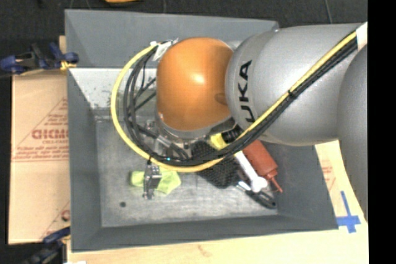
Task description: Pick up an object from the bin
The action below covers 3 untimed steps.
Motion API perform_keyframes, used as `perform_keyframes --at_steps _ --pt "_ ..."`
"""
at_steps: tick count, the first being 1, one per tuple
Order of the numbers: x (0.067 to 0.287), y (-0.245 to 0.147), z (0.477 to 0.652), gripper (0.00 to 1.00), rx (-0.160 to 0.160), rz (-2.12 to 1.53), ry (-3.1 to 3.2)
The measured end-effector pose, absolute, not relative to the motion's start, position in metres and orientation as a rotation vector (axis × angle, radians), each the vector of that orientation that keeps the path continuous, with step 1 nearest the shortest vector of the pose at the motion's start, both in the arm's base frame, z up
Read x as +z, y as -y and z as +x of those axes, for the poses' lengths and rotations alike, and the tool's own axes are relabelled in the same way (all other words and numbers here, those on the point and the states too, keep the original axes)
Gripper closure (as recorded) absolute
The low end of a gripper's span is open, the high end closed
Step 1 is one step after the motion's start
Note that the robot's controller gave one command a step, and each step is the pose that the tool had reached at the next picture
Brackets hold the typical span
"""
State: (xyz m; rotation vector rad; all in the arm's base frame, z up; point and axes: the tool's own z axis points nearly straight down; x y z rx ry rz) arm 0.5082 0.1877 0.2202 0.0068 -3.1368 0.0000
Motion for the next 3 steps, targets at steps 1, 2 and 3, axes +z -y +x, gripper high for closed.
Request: perform_keyframes --at_steps 1,2,3 --pt "0.224 -0.187 0.510 0.00 -0.002 0.000 3.144" --pt "0.168 -0.116 0.546 0.00 0.000 0.187 3.141" --pt "0.158 -0.097 0.537 0.00 0.001 -0.008 3.142"
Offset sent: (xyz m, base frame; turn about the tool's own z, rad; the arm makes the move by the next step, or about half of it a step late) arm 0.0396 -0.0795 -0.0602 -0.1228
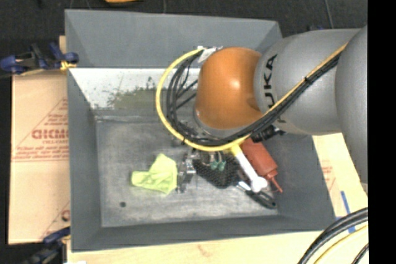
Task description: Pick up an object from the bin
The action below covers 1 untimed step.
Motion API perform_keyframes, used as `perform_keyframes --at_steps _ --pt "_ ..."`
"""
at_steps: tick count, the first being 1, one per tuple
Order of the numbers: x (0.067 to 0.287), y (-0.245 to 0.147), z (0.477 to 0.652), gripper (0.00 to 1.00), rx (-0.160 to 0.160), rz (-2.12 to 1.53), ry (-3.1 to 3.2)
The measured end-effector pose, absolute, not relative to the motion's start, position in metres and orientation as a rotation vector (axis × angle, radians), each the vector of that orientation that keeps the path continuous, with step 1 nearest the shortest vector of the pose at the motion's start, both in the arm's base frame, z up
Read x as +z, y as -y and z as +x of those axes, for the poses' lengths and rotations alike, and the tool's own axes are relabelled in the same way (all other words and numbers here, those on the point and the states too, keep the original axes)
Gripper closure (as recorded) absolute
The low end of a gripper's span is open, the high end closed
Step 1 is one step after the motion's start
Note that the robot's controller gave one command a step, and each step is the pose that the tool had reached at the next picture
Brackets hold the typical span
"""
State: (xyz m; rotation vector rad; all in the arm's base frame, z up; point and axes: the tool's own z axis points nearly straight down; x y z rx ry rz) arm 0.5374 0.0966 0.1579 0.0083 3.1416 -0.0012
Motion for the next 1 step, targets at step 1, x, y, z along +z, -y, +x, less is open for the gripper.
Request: perform_keyframes --at_steps 1 --pt "0.1282 -0.1276 0.5641 0.00 0.000 -0.512 -3.094"
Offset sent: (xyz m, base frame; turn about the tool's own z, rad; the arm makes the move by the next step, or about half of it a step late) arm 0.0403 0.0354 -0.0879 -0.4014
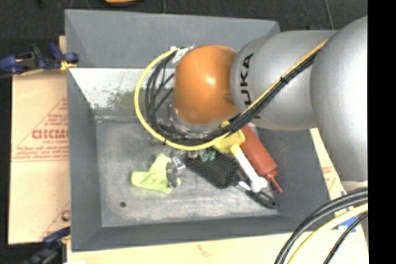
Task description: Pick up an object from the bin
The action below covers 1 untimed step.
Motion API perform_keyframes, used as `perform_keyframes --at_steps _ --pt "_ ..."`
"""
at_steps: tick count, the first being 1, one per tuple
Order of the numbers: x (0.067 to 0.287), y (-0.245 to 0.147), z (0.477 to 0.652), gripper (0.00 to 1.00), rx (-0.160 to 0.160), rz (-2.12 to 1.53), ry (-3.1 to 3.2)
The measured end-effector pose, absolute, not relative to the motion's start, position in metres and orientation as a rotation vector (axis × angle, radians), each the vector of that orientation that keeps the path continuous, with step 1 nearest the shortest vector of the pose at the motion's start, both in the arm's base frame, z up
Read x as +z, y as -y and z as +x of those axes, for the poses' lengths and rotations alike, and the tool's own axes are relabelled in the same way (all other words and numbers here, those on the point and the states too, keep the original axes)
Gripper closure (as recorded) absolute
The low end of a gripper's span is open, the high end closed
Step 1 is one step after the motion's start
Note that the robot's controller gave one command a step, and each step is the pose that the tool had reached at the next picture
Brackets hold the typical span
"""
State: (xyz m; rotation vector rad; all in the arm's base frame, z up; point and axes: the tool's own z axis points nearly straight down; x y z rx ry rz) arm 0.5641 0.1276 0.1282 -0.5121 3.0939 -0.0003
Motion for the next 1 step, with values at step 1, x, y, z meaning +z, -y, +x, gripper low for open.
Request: perform_keyframes --at_steps 1 --pt "0.0710 -0.1316 0.5790 0.00 0.001 -0.614 -3.076"
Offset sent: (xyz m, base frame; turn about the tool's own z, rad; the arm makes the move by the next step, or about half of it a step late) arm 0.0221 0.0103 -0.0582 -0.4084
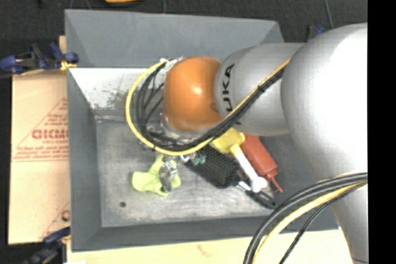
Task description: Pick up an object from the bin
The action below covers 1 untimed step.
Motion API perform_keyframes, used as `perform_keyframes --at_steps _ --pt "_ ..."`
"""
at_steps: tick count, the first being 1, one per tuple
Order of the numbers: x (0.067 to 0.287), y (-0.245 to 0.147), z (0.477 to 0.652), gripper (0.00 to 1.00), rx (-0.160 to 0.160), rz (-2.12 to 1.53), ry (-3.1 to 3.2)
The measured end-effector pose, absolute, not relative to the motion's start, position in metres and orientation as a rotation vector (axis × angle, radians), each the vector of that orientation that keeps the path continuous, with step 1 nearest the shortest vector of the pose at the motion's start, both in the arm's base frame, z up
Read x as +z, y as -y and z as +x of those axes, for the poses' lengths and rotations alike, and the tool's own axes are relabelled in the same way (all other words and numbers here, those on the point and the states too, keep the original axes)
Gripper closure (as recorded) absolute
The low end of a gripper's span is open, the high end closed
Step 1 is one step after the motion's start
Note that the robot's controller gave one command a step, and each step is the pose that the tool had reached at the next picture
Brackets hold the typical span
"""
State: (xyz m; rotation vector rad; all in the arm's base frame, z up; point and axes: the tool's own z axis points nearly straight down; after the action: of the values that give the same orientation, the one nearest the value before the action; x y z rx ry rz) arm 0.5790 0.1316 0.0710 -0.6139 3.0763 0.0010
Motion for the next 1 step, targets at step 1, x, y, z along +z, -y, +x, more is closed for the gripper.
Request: perform_keyframes --at_steps 1 --pt "0.0742 -0.1380 0.5887 1.00 0.001 -1.124 -2.929"
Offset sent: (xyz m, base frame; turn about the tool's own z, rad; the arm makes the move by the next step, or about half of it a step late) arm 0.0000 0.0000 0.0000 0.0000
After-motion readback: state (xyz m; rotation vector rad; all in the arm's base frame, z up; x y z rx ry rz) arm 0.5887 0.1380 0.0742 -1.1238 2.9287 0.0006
